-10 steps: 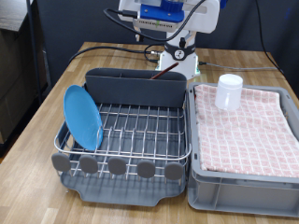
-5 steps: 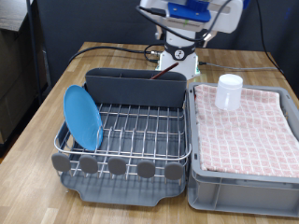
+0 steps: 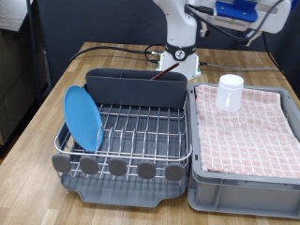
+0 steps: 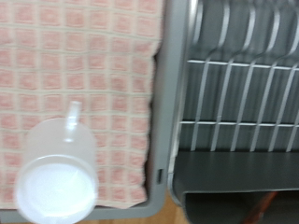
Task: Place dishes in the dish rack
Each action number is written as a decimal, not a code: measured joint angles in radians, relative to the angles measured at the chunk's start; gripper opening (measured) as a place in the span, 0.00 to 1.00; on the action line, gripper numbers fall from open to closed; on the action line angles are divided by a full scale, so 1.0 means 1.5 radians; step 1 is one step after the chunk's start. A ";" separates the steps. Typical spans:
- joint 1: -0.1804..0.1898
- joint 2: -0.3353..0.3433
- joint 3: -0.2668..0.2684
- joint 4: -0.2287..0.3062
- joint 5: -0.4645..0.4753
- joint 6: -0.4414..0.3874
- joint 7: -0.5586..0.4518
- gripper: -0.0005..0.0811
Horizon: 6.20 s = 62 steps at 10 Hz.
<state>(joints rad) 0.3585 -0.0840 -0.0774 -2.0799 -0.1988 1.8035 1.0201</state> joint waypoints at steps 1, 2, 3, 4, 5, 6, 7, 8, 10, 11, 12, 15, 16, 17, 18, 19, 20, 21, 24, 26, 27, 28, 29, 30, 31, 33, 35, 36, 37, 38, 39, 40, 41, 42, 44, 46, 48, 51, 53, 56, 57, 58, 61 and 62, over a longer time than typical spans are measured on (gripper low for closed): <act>0.004 -0.001 0.010 -0.003 0.015 0.001 0.014 0.99; 0.006 -0.002 0.016 -0.005 0.027 0.001 0.021 0.99; 0.007 -0.002 0.020 -0.006 0.038 0.000 0.021 0.99; 0.007 -0.002 0.023 -0.007 0.040 0.000 0.021 0.99; 0.007 -0.002 0.026 -0.011 0.041 0.004 0.018 0.99; 0.007 -0.002 0.028 -0.017 0.048 0.013 0.008 0.99; 0.007 -0.002 0.030 -0.027 0.059 0.025 -0.009 0.99; 0.007 -0.002 0.033 -0.040 0.066 0.043 -0.036 0.99; 0.008 -0.002 0.037 -0.064 0.079 0.069 -0.097 0.99; 0.008 -0.002 0.037 -0.063 0.078 0.068 -0.087 0.99; 0.008 -0.001 0.037 -0.065 0.078 0.073 -0.078 0.99; 0.008 0.013 0.038 -0.087 0.099 0.118 -0.032 0.99; 0.008 0.019 0.039 -0.096 0.106 0.128 -0.008 0.99; 0.008 0.022 0.041 -0.107 0.115 0.135 0.014 0.99; 0.008 0.024 0.042 -0.120 0.122 0.146 0.033 0.99; 0.008 0.024 0.043 -0.136 0.126 0.164 0.045 0.99; 0.008 0.024 0.043 -0.158 0.118 0.207 0.046 0.99; 0.008 0.022 0.044 -0.181 0.114 0.252 0.046 0.99; 0.007 0.023 0.035 -0.177 0.193 0.231 0.048 0.99; 0.005 0.026 0.022 -0.177 0.244 0.215 0.048 0.99; 0.004 0.029 0.016 -0.176 0.248 0.201 0.051 0.99; 0.004 0.035 0.013 -0.173 0.245 0.186 0.061 0.99; 0.004 0.041 0.012 -0.170 0.235 0.181 0.071 0.99; 0.004 0.047 0.011 -0.170 0.222 0.182 0.079 0.99; 0.004 0.055 0.012 -0.168 0.202 0.184 0.086 0.99; 0.004 0.072 0.013 -0.161 0.164 0.185 0.103 0.99; 0.004 0.087 0.013 -0.158 0.158 0.194 0.114 0.99; 0.004 0.093 0.012 -0.158 0.160 0.202 0.114 0.99; 0.004 0.098 0.010 -0.158 0.161 0.205 0.114 0.99; 0.004 0.105 0.008 -0.158 0.161 0.206 0.114 0.99; 0.004 0.111 0.005 -0.158 0.163 0.206 0.114 0.99; 0.004 0.117 0.003 -0.158 0.166 0.206 0.114 0.99; 0.004 0.122 0.000 -0.159 0.171 0.206 0.114 0.99; 0.003 0.128 -0.003 -0.160 0.176 0.206 0.114 0.99; 0.003 0.138 -0.006 -0.162 0.189 0.213 0.112 0.99; 0.003 0.145 -0.007 -0.171 0.203 0.235 0.108 0.99; 0.003 0.149 -0.007 -0.180 0.211 0.253 0.106 0.99; 0.003 0.152 -0.006 -0.201 0.212 0.302 0.106 0.99; 0.003 0.152 -0.003 -0.213 0.214 0.324 0.106 0.67; 0.004 0.152 0.002 -0.220 0.215 0.329 0.109 0.42; 0.004 0.152 0.003 -0.220 0.215 0.329 0.110 0.42; 0.004 0.152 0.003 -0.220 0.215 0.329 0.110 0.16; 0.004 0.149 0.003 -0.215 0.209 0.332 0.111 0.10; 0.004 0.146 0.003 -0.209 0.208 0.330 0.111 0.10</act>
<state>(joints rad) 0.3641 0.1346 -0.0726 -2.3941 0.1126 2.2981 1.1860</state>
